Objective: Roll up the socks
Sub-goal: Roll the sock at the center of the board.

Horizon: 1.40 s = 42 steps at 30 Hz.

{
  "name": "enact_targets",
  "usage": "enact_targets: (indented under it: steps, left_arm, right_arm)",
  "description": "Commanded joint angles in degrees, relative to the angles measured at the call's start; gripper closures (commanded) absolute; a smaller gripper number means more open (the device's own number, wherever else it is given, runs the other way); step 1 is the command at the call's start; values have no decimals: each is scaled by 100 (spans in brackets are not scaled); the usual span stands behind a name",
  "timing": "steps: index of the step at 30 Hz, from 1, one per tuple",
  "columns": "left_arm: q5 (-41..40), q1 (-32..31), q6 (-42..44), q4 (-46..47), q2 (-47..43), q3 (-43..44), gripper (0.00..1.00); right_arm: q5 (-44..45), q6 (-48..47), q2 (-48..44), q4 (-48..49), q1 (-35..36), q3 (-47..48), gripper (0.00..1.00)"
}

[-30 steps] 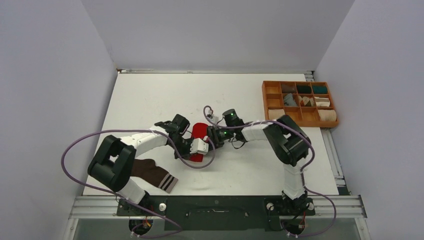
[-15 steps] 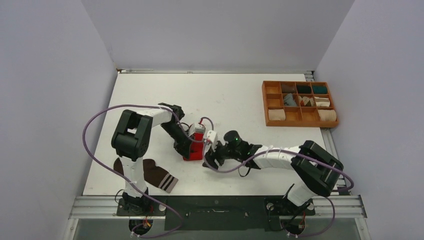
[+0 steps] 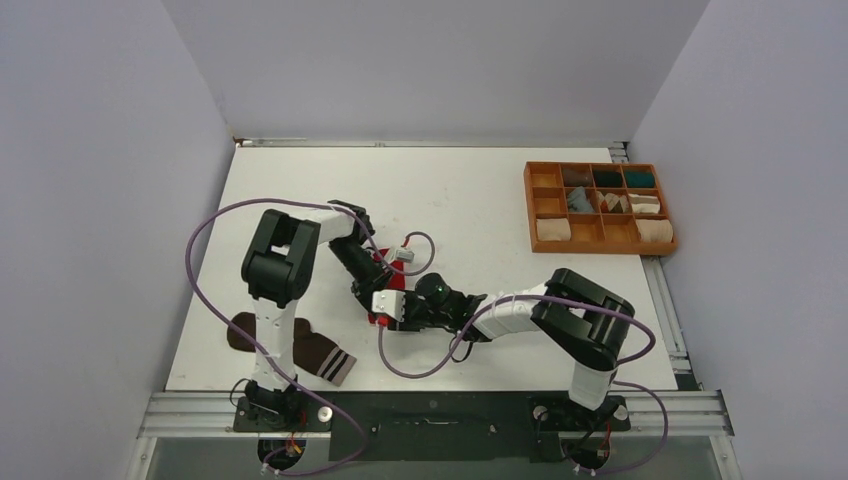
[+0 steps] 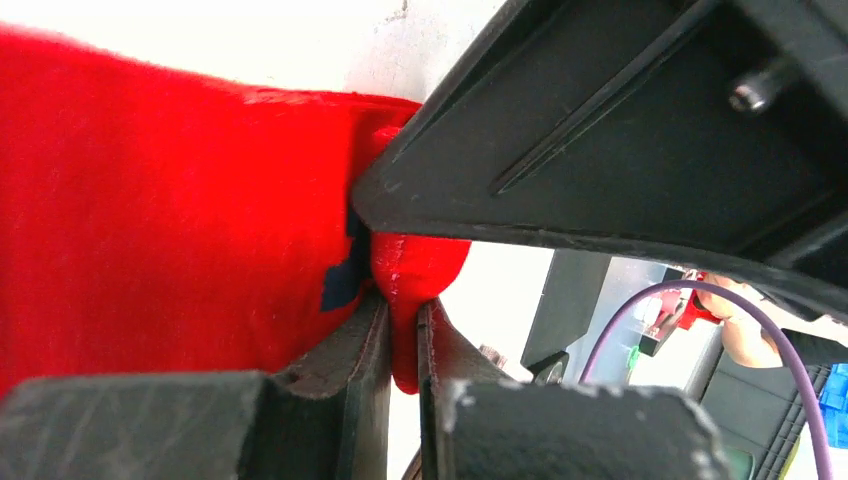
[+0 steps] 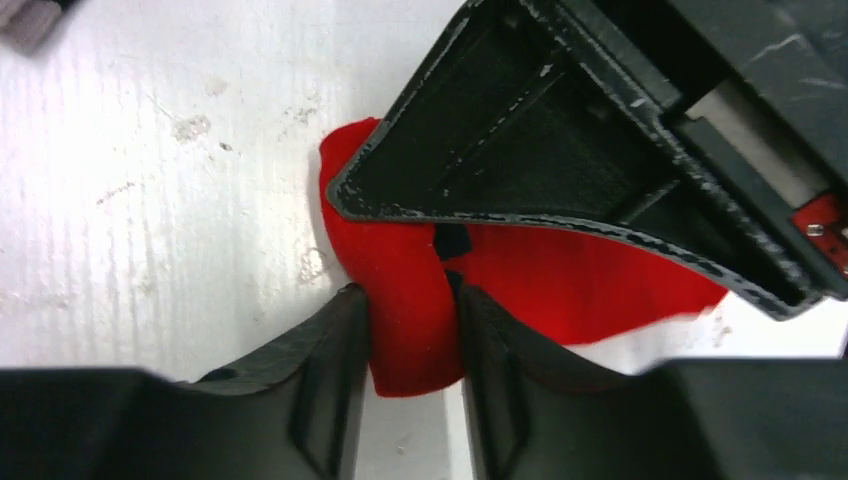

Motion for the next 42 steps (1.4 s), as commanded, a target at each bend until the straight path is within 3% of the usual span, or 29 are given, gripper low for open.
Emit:
enact_targets:
  steps: [1,3,4,6,7,11,14,20,27,32,39,41,42]
  left_arm:
    - [37,-41,19,-61,177,208,100]
    - [49,-30,82,-94,166,233,91]
    - [97,13,165,-111,100,231,79]
    - [348,229,255,122,-258,124,59]
    - [497,404,229,349,-530,25,53]
    - [1135,968,279,1173,-1691,-460,46]
    - [1049,975,539,1730,-2367,-986,43]
    - [356,389,1106,3101,-3553,-2328,37]
    - [-1008,-485,1248,3951,-3450,-2766,33]
    - [-1659,-711,1024,4748,-3411,-3139,40]
    - [-2026,-735,614,4812,-3326,-3149,86]
    - [-1894,-714,375,4425,-3177,-2883,100]
    - [-1802,-684,259,4139,-3060,-2713,100]
  right_arm:
    - [63,-142,128,-132,57,243,77]
    - [-37,19,42,-159,58,158,90]
    - [-98,142,-23,-173,54,108,94]
    - [-168,522,-110,-268,10,37,95]
    - [-208,743,-137,-316,-28,-2,95]
    - [-912,1893,-121,-189,-434,-234,95]
    - [-1710,2651,141,-148,-773,-144,95]
    - [-3028,3911,875,-157,-1251,294,95]
    - [-3583,4797,1669,-599,-1629,927,95]
    - [-3644,5017,1913,-708,-1731,1105,94]
    - [-3678,5053,1837,-628,-1792,1115,92]
    - [-3652,5024,1700,-643,-1825,1103,77]
    - [-3633,5018,1634,-637,-1857,1076,72]
